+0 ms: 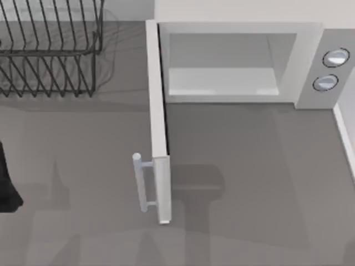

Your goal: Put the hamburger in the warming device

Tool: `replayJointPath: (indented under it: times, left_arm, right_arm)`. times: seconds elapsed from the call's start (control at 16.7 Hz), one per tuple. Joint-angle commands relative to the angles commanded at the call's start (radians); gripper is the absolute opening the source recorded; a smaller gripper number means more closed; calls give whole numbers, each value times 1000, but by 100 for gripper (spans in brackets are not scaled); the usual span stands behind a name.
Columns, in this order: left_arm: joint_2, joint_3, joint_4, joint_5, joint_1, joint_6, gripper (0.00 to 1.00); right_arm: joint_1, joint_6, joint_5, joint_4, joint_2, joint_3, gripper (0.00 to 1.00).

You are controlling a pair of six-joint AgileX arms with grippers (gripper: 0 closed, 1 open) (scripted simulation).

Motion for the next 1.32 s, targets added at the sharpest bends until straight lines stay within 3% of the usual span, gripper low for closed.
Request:
replayJointPath:
  times: [0.36, 1.14, 1.32]
  left_arm:
    - [0, 0, 0, 0, 0, 0, 100]
    - [0, 0, 0, 0, 0, 0, 100]
    - [0, 0, 0, 0, 0, 0, 100]
  right_arm:
    - [0, 0, 0, 39, 24, -23, 100]
    - [0, 0, 0, 39, 24, -23, 2]
    - [0, 0, 0, 39, 24, -23, 0]
